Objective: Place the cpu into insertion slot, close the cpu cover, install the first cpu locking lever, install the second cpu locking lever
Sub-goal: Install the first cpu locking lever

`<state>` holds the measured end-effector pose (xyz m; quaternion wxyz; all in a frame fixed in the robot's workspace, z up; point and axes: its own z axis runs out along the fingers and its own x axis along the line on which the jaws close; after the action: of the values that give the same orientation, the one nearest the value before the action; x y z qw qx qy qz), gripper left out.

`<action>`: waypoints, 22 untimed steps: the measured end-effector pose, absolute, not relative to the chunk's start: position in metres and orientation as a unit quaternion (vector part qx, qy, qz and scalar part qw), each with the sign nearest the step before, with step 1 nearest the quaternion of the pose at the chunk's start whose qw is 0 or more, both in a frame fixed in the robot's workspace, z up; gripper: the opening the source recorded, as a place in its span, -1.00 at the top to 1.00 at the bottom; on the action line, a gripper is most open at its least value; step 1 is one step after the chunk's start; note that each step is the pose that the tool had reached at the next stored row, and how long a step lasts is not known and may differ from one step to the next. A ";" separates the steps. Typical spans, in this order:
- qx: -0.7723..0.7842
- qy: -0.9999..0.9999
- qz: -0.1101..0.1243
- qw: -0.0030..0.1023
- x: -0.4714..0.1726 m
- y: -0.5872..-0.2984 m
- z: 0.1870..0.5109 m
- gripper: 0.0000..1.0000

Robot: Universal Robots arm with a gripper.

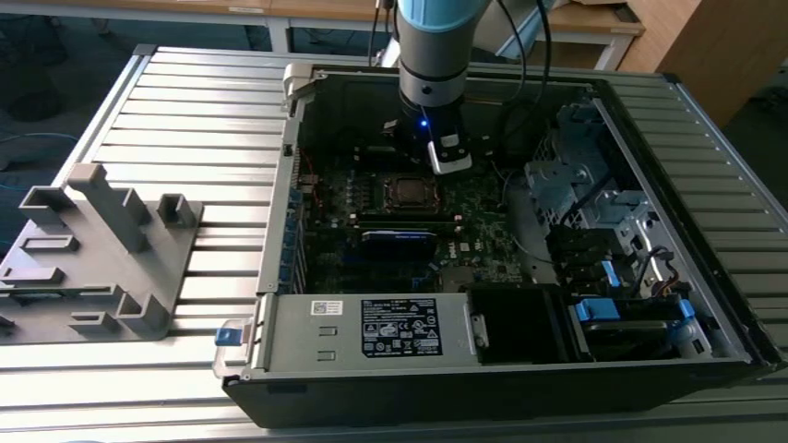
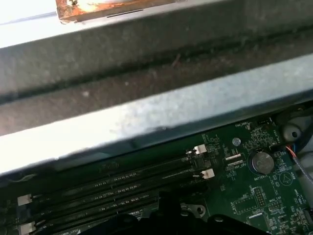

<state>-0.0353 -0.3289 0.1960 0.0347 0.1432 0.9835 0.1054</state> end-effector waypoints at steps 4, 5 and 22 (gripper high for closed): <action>0.143 0.983 0.108 0.034 -0.035 -0.329 0.199 0.79; 0.144 0.983 0.108 0.034 -0.035 -0.329 0.200 0.79; 0.146 0.980 0.127 0.034 -0.043 -0.330 0.198 0.79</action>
<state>-0.0427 -0.3300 0.1977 0.0336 0.1464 0.9804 0.1274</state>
